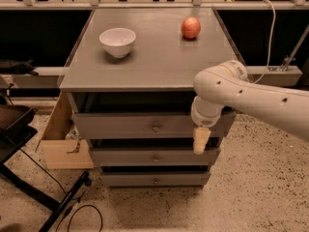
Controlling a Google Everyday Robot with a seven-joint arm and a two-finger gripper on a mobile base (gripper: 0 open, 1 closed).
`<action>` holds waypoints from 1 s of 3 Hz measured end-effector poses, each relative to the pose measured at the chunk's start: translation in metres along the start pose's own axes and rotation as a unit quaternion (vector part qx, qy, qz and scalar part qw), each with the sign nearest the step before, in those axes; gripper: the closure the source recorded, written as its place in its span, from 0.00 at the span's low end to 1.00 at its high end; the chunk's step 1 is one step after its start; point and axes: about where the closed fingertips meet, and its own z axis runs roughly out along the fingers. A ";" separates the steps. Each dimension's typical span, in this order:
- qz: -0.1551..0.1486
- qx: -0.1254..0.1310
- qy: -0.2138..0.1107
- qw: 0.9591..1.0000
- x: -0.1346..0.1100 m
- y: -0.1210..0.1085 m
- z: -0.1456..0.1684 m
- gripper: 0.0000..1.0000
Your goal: Open top drawer
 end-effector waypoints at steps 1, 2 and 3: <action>0.005 0.000 0.002 1.000 -0.006 -0.011 0.014 0.00; 0.012 -0.016 0.010 1.000 -0.001 0.000 0.019 0.18; 0.018 -0.037 0.029 0.999 0.024 0.024 0.001 0.43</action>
Offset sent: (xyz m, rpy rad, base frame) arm -0.0086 -0.0023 -0.0249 -0.0232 0.0767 -0.0458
